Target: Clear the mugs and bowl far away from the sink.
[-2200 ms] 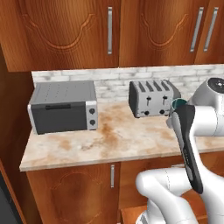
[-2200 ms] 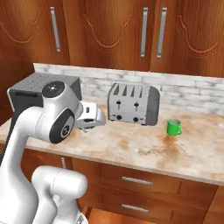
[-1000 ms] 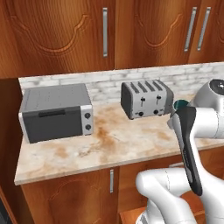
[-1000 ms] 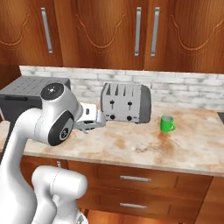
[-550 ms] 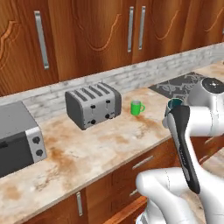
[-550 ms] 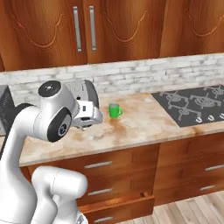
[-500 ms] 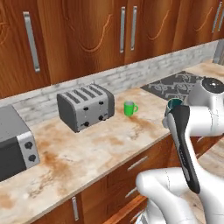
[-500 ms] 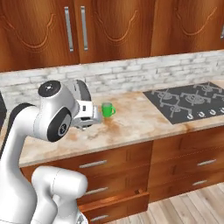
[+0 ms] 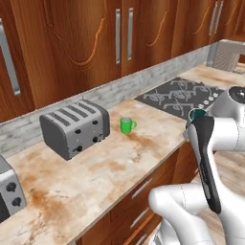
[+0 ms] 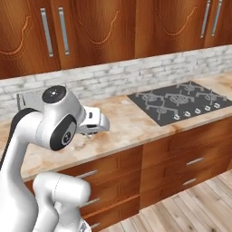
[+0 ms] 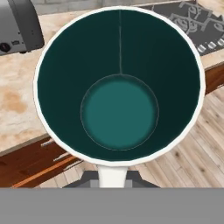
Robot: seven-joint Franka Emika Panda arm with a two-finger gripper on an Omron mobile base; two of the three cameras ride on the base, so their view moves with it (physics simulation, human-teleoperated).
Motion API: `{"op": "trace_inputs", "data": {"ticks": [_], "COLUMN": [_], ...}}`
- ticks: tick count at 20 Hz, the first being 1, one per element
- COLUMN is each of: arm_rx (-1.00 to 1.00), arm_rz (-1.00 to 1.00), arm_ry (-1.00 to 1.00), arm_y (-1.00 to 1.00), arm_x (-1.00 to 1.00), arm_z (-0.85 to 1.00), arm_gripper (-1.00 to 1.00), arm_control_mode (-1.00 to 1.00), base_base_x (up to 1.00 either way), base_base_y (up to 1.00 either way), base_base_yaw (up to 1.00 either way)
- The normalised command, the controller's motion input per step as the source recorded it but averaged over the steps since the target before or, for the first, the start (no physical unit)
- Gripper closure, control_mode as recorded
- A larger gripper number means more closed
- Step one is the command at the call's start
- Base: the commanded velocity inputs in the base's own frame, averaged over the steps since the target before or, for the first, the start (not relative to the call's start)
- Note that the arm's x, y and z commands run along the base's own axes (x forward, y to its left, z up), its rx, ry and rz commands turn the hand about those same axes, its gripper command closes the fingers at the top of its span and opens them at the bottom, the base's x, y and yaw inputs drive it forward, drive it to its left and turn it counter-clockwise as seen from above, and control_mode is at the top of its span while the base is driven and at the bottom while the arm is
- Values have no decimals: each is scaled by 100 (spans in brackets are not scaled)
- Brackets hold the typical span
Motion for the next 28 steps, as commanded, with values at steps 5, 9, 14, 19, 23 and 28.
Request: {"op": "trace_inputs", "data": {"ticks": [5, 9, 14, 19, 23, 28], "arm_rx": [0, 0, 0, 0, 0, 18], "arm_rz": [0, 0, 0, 0, 0, 26], "arm_ry": [0, 0, 0, 0, 0, 0], "arm_y": [0, 0, 0, 0, 0, 2], "arm_x": [0, 0, 0, 0, 0, 12], "arm_z": [0, 0, 0, 0, 0, -35], "arm_gripper": [100, 100, 100, 100, 100, 100], "arm_control_mode": [100, 100, 100, 100, 100, -100], "base_base_x": [94, 73, 39, 36, 37, 8], "base_base_y": [33, 33, 10, 0, 0, 0], "base_base_yaw": [2, 7, 14, 37, 39, 8]}}
